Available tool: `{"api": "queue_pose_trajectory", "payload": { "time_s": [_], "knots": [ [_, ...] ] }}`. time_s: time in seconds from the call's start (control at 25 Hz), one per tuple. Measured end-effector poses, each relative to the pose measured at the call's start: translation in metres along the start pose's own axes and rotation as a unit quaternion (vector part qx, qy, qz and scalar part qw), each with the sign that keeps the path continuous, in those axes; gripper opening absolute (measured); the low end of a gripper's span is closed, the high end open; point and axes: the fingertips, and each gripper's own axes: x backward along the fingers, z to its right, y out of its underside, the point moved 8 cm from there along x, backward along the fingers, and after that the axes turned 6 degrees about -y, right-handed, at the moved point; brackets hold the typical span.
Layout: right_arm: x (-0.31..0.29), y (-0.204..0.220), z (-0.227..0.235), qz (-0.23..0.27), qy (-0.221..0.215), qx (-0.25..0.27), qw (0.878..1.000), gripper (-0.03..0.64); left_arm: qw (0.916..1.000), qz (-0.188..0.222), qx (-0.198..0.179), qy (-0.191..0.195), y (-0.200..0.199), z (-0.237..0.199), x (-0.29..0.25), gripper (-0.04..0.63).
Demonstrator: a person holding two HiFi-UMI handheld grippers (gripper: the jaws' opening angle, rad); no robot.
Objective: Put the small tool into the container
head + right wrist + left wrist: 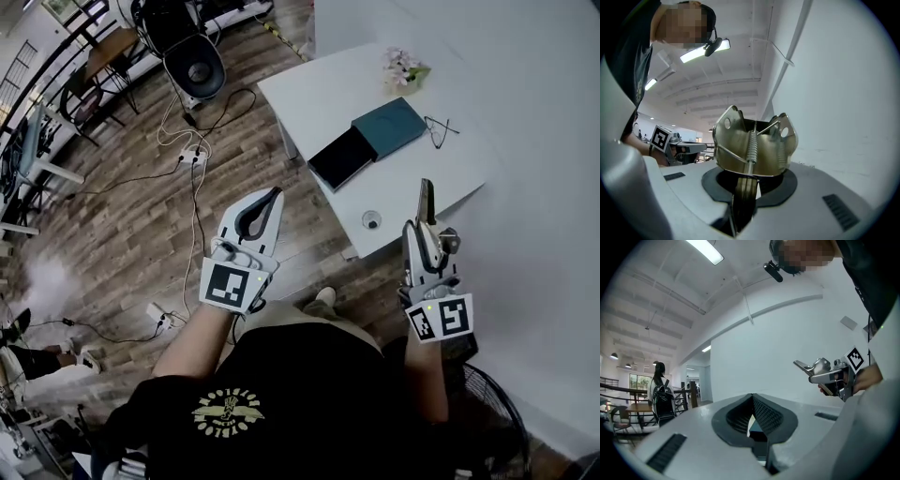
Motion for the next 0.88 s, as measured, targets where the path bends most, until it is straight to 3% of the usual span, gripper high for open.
{"api": "queue_pose_trajectory", "payload": {
  "time_s": [0.44,0.88],
  "knots": [
    [-0.027,0.011,0.014,-0.002,-0.041,-0.013,0.999,0.067,0.9987,-0.018,0.007,-0.047,-0.003,-0.011,0.010,0.008],
    [-0.040,0.017,0.022,-0.016,-0.011,-0.013,1.000,0.066,0.9997,-0.019,0.009,-0.010,0.012,-0.024,-0.016,0.008]
  ]
}}
